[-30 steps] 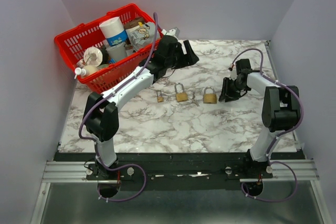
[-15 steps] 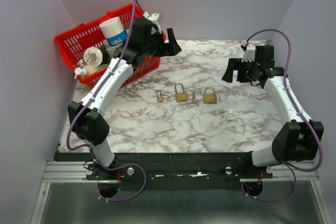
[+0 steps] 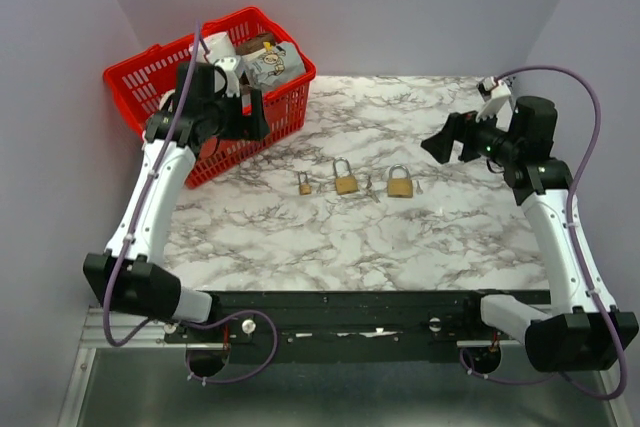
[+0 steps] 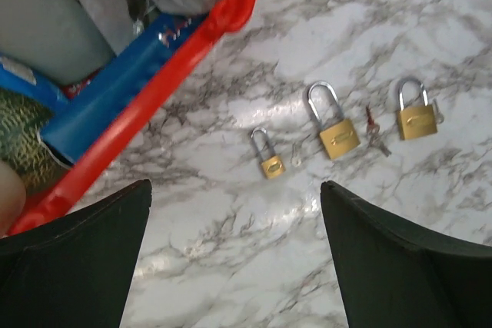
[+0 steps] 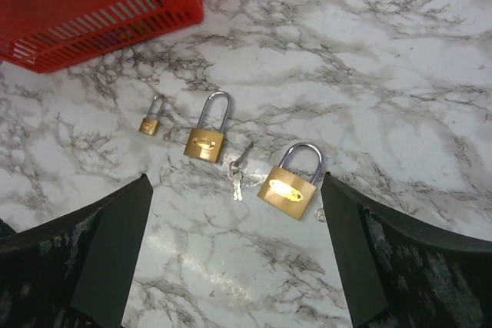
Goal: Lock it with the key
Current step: Reset both arms
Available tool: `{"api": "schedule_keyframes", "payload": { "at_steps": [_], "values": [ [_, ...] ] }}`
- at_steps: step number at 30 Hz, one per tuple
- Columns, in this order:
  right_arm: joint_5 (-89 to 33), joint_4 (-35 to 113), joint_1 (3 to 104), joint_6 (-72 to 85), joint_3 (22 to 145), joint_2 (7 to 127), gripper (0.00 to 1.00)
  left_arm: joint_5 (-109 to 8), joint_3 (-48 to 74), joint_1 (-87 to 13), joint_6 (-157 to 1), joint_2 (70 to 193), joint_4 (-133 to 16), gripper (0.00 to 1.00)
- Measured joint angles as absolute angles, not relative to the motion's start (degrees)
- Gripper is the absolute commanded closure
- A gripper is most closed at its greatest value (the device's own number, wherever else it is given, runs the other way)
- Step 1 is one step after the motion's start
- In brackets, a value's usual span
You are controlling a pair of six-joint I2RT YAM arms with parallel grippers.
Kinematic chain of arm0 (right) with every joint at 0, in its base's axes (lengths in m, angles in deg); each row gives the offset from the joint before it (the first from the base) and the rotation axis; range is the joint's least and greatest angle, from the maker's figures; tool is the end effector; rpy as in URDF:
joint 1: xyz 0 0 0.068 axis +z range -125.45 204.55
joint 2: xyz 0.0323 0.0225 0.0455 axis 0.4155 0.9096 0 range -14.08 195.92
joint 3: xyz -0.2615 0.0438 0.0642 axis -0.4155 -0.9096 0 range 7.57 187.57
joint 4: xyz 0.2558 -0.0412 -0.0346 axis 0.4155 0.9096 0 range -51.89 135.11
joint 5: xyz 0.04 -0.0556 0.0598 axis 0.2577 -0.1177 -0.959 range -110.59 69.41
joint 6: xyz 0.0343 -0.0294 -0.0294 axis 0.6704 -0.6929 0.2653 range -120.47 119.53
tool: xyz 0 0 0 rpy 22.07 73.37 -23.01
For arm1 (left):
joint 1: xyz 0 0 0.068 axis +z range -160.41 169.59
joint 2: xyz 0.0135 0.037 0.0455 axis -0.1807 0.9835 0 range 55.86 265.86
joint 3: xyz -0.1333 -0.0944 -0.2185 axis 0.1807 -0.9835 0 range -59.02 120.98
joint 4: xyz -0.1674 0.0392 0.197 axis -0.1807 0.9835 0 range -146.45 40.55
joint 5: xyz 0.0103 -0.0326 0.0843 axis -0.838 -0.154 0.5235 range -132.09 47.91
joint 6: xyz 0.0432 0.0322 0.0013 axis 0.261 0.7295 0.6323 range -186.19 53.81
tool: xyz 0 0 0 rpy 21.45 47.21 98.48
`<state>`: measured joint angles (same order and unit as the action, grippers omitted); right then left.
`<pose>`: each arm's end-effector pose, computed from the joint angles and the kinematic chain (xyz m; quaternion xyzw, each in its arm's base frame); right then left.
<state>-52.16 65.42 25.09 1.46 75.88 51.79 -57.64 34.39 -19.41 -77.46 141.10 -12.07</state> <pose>0.2487 0.0209 0.3809 -0.1365 0.8127 0.2404 0.5129 0.3141 -0.0593 0.4069 0.0437 0.8847 -0.1976 0.4200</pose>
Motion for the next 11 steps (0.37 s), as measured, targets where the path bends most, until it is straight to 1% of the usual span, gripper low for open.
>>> {"api": "schedule_keyframes", "payload": {
  "at_steps": [3,6,11],
  "values": [
    [-53.17,65.0,25.13,1.46,71.25,48.27,0.0,-56.99,24.4,-19.71,-74.99,133.29,-11.57,0.01],
    [-53.54,64.94,25.5,1.42,67.62,46.04,0.0,-56.7,18.5,-19.8,-74.09,128.83,-11.63,0.01],
    [-53.69,65.0,25.74,1.33,65.46,43.74,0.0,-56.46,14.13,-19.82,-74.33,127.0,-12.64,0.01]
  ]
}}
